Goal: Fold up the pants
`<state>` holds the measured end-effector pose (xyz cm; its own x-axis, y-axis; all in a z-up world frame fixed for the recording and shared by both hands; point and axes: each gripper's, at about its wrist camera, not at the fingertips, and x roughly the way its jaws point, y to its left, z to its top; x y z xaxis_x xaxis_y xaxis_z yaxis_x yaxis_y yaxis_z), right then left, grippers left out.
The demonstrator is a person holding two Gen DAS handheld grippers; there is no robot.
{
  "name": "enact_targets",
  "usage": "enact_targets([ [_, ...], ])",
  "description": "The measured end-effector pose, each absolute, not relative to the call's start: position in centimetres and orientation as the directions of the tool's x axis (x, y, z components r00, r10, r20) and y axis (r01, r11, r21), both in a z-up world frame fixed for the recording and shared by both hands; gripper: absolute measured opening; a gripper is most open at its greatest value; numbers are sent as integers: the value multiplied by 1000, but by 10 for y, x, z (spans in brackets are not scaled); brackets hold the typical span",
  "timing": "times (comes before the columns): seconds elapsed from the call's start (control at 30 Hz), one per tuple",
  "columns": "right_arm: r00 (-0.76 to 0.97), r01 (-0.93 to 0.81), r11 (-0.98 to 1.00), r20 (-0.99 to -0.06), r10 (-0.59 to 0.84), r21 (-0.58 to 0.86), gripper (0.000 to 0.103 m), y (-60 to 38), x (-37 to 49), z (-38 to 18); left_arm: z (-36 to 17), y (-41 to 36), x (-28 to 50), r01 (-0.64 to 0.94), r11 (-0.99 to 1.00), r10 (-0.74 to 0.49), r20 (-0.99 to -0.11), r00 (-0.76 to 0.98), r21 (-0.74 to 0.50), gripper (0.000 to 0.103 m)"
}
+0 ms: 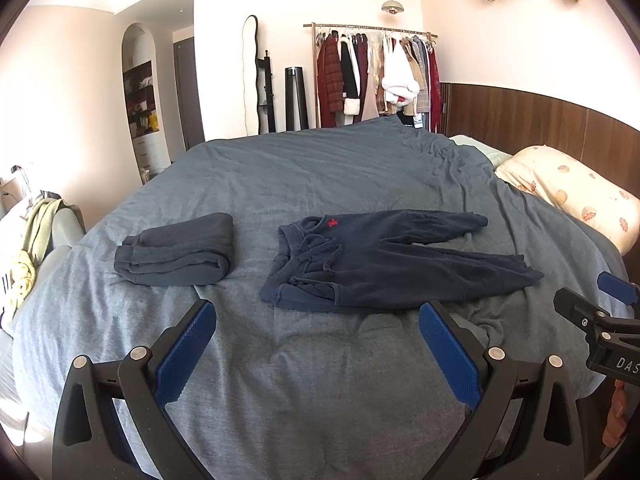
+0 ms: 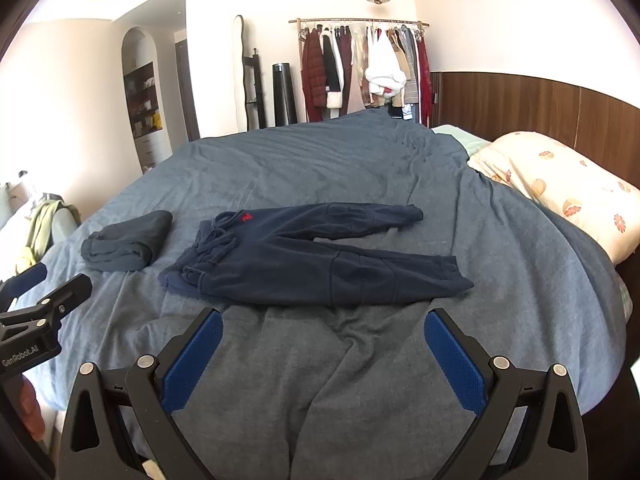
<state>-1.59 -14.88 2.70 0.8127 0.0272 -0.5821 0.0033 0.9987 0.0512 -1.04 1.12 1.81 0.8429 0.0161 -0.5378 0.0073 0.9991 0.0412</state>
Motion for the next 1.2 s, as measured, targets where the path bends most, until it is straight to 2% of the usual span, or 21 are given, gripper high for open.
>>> enact_targets([
  [1.2, 812, 0, 999, -583, 29, 50, 102, -144, -16, 28, 22, 10, -11, 25, 999, -1, -532, 847, 37, 103],
])
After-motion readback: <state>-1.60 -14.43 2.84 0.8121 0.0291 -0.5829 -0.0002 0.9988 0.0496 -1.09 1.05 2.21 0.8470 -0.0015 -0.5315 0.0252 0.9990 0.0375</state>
